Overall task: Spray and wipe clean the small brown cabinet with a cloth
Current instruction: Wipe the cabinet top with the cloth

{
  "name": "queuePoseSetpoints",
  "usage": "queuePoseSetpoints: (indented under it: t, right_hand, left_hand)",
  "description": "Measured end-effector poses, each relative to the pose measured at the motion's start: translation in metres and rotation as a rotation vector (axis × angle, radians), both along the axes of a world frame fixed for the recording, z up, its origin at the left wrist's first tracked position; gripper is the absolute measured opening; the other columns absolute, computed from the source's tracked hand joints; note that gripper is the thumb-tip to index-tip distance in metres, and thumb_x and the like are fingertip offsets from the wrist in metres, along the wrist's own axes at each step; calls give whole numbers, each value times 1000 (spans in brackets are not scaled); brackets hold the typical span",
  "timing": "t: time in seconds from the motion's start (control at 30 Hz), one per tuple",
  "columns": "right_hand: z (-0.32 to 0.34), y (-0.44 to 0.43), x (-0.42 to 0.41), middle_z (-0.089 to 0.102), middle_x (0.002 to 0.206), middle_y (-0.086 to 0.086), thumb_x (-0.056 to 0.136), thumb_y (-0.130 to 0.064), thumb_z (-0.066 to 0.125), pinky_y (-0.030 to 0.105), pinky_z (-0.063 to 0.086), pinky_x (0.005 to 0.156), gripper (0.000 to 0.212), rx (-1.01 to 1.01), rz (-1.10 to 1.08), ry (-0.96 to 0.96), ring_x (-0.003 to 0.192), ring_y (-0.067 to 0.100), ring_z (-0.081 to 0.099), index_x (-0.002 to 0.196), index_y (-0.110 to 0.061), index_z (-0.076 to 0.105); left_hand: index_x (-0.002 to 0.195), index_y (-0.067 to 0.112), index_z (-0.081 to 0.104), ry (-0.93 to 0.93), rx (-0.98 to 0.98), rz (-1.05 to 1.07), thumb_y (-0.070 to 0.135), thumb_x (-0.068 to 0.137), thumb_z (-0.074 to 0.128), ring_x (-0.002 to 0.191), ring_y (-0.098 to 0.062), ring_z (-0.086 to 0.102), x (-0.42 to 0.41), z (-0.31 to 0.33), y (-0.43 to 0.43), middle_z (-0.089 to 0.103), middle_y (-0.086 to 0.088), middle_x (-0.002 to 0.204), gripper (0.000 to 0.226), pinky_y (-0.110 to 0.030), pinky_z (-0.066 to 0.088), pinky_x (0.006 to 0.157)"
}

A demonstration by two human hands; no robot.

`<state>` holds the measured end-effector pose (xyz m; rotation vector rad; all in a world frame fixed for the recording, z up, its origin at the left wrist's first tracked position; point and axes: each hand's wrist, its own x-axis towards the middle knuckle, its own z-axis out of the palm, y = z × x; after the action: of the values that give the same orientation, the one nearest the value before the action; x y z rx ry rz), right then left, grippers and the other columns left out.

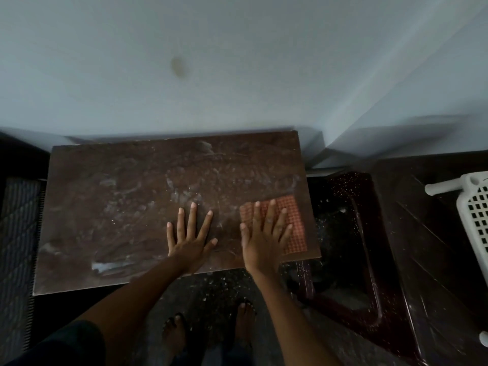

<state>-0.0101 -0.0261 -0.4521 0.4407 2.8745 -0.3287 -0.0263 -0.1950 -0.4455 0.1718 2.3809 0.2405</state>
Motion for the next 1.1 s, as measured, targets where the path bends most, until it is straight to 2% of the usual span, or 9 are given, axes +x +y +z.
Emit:
queuePoseSetpoints:
  t: [0.13,0.23,0.33,0.47,0.57,0.77,0.87,1.0,1.1]
  right_hand:
    - [-3,4,52,17,156,7,95,-57,10,53,11,111,60,-8,80,-12,141,33,13,146,-28,22]
    - [-7,38,59,8,157,4,94,-58,8,51,9,112,60,16,2,0,140,33,14,148,-32,6]
    - [-3,57,33,16,155,9,92,-60,3,60,20,109,62,-12,-89,-84,140,36,13,146,-29,10]
    - [0,54,-11,-2,156,5,79,-69,-16,56,-1,112,76,-31,-119,-97,143,34,-4,144,-32,-1]
    - [2,37,-38,-12,155,3,77,-70,-14,53,-11,111,75,-65,-67,-101,142,34,-13,142,-34,-10]
    - [1,16,-15,12,156,4,93,-60,4,52,-1,111,62,-48,219,-47,142,34,4,146,-31,18]
    - [-6,39,17,1,158,-3,96,-55,9,47,-1,113,57,-49,311,-12,144,28,3,148,-33,9]
    - [-4,80,12,0,158,-3,94,-56,1,47,8,113,60,-18,176,-61,143,27,8,147,-28,-5]
    - [1,93,-27,-14,154,2,81,-66,-18,49,-4,113,72,-12,108,-101,142,27,-11,142,-31,-15]
  left_hand:
    - [128,40,-40,-64,-6,-6,73,59,-19,124,-25,-47,-2,6,3,-56,2,130,79,-52,-19,108]
    - [124,42,-43,-89,-7,-20,83,43,-33,123,-26,-49,-6,10,2,-58,2,129,91,-53,-20,107]
    - [121,43,-45,-104,3,-22,78,37,-42,117,-26,-54,-7,12,0,-61,3,125,92,-52,-22,105]
    - [121,43,-45,-104,4,-24,80,42,-37,117,-25,-54,-7,13,0,-62,3,124,88,-54,-21,106]
    - [122,42,-45,-97,-15,-36,77,54,-24,122,-27,-50,-7,13,1,-61,3,124,80,-54,-20,107]
    - [125,42,-41,-110,-19,-34,72,64,-14,123,-26,-49,-7,13,1,-59,2,127,73,-54,-20,107]
    - [122,44,-45,-113,-11,-38,81,52,-24,122,-26,-50,-7,13,0,-61,4,125,82,-54,-20,107]
    - [116,45,-50,-130,-8,-31,78,34,-42,120,-26,-52,-8,14,1,-61,3,125,89,-54,-20,107]
    - [116,45,-49,-139,-6,-27,78,33,-42,122,-27,-51,-9,15,1,-61,3,125,89,-55,-20,107]
